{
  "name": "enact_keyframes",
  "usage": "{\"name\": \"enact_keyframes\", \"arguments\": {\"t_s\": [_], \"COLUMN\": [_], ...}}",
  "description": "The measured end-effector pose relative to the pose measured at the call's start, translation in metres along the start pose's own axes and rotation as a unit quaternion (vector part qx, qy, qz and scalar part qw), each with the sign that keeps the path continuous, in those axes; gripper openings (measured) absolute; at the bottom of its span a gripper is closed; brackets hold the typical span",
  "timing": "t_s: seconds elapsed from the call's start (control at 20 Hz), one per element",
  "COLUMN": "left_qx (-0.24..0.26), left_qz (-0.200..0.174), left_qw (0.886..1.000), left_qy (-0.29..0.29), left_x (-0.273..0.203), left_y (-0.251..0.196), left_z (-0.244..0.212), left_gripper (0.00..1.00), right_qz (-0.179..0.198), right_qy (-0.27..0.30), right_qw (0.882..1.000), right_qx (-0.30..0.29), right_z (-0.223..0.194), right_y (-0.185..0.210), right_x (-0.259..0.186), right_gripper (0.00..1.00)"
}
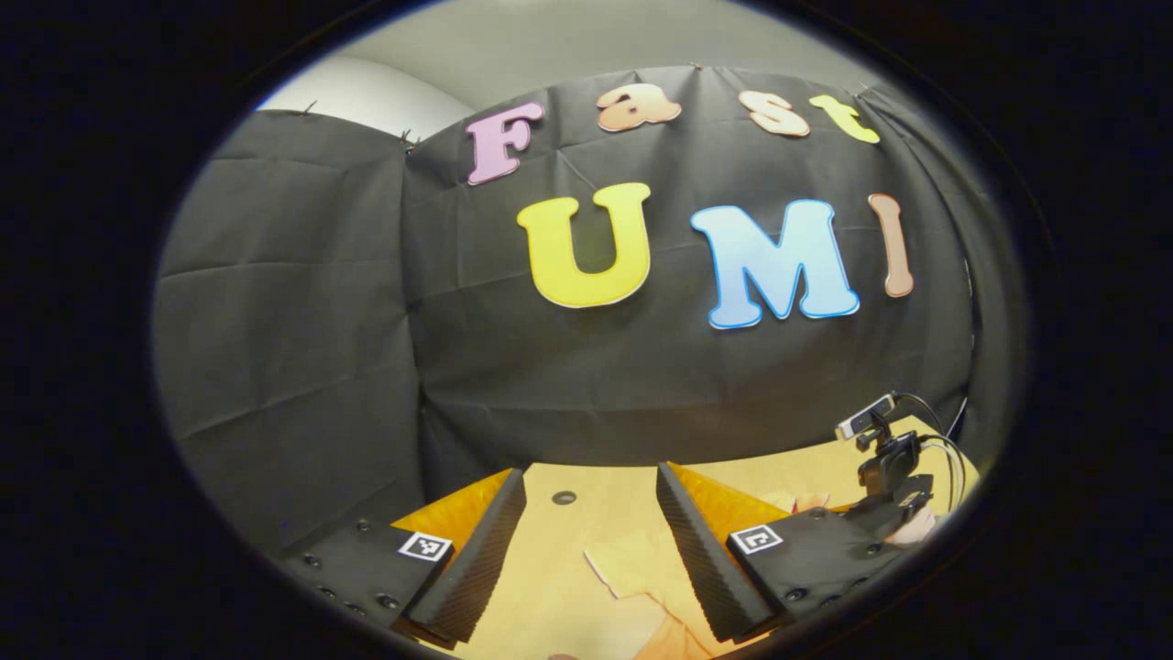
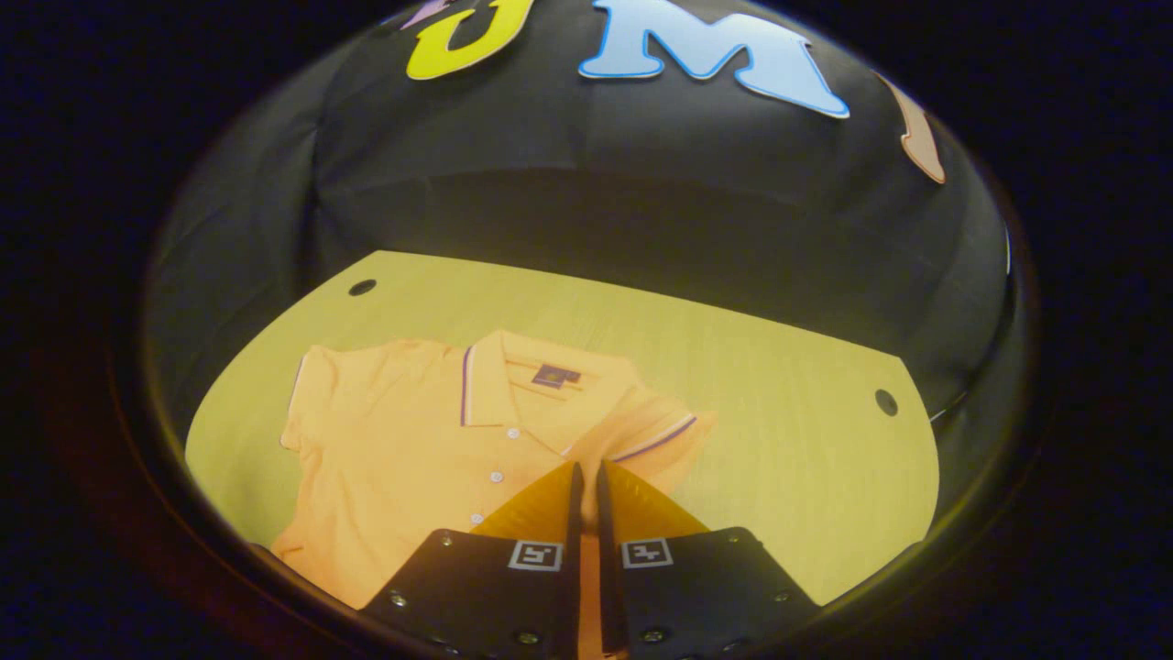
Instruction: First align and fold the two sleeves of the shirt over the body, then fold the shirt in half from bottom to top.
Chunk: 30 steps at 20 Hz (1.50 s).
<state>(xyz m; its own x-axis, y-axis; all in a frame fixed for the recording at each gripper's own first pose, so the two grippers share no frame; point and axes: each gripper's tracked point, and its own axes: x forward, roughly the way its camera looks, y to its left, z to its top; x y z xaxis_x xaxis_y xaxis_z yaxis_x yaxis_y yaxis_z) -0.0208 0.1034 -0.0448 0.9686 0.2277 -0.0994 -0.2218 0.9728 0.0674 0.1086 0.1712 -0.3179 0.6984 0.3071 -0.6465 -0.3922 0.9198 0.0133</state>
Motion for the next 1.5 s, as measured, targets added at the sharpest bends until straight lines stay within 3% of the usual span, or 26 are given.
{"name": "enact_keyframes", "arguments": {"t_s": [0.1,0.45,0.7,0.8,1.1,1.45,1.5], "left_qx": [0.000,-0.003,-0.006,-0.009,-0.015,-0.009,-0.010], "left_qz": [0.009,0.023,0.017,0.012,-0.009,-0.048,-0.053], "left_qw": [1.000,1.000,1.000,1.000,0.999,0.995,0.993], "left_qy": [0.004,0.016,0.022,0.025,0.041,0.092,0.102], "left_x": [-0.003,-0.002,0.005,0.010,0.034,0.084,0.092], "left_y": [0.011,0.032,0.029,0.027,0.012,-0.018,-0.022], "left_z": [-0.004,-0.017,-0.023,-0.027,-0.056,-0.135,-0.148], "left_gripper": [0.98,0.95,0.98,0.98,0.95,0.98,0.95], "right_qz": [0.011,0.021,0.020,0.015,-0.004,-0.019,-0.021], "right_qy": [0.011,0.058,0.075,0.069,0.020,-0.046,-0.054], "right_qw": [1.000,0.997,0.997,0.997,1.000,0.998,0.998], "right_qx": [-0.014,-0.041,-0.030,-0.022,-0.002,0.032,0.038], "right_z": [-0.009,-0.041,-0.049,-0.046,-0.014,0.025,0.029], "right_y": [0.015,0.035,0.032,0.028,0.008,-0.014,-0.017], "right_x": [0.005,0.021,0.020,0.016,-0.015,-0.082,-0.091], "right_gripper": [0.10,0.09,0.28,0.36,0.36,0.35,0.35]}}
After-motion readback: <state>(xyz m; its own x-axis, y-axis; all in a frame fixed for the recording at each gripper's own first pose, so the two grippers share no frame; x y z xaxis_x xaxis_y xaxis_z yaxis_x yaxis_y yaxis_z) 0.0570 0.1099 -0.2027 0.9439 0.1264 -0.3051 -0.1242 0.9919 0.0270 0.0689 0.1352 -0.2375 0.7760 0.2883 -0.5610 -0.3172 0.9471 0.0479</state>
